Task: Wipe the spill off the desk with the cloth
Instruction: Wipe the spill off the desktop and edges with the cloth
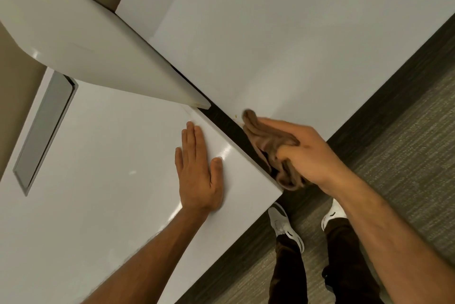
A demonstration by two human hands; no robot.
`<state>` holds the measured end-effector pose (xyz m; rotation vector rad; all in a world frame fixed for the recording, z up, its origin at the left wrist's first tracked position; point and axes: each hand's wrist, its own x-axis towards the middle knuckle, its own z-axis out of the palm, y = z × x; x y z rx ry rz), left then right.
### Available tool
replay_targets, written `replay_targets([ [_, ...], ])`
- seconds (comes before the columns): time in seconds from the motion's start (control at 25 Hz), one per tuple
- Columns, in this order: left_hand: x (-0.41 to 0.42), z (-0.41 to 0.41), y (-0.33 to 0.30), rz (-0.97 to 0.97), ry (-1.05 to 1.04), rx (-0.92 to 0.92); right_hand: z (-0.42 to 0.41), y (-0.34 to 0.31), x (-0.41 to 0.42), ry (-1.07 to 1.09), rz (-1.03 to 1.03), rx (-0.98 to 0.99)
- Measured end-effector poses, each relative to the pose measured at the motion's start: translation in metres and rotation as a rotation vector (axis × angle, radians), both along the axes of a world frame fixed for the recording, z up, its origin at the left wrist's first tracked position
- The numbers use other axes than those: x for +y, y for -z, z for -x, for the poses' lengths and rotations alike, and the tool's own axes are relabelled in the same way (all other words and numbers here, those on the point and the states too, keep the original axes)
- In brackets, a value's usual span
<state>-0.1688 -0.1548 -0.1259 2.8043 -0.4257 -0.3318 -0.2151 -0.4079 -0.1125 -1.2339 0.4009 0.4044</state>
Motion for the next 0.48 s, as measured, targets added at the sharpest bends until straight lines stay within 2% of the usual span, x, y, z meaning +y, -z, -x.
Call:
replay_targets([
  [0.08, 0.016, -0.014, -0.005, -0.008, -0.083, -0.051, -0.076, -0.006, 0.047, -0.146, 0.011, -0.16],
  [0.2, 0.014, -0.017, -0.004, -0.003, -0.064, -0.04, -0.134, -0.009, 0.083, -0.223, 0.121, -0.296],
  [0.32, 0.011, -0.015, -0.001, -0.023, -0.033, -0.046, -0.138, 0.011, 0.085, -0.217, 0.134, -0.303],
  [0.48, 0.014, -0.015, 0.001, 0.001, -0.038, -0.042, -0.097, 0.022, 0.076, -0.213, 0.135, -0.25],
])
